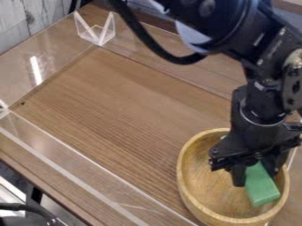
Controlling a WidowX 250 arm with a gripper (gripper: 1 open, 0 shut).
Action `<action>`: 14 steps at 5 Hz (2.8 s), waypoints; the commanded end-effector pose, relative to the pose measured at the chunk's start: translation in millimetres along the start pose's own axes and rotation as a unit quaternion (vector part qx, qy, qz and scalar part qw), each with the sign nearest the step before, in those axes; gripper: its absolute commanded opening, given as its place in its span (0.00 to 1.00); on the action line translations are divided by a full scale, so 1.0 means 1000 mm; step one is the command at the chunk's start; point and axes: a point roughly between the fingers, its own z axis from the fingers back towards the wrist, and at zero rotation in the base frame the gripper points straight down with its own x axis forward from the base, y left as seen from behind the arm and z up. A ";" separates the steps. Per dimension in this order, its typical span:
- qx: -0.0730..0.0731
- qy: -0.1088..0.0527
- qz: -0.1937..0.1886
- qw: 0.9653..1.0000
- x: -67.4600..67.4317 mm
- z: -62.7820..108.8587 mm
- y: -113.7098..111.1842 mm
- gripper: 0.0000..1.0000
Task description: Remove the green block from the brown bowl and put it on the table
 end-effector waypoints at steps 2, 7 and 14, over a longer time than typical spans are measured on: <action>-0.044 -0.013 -0.018 0.999 0.010 0.015 -0.002 0.00; -0.075 -0.034 0.030 0.996 0.071 0.072 0.028 0.00; -0.056 -0.077 0.130 0.987 0.097 0.100 0.074 0.00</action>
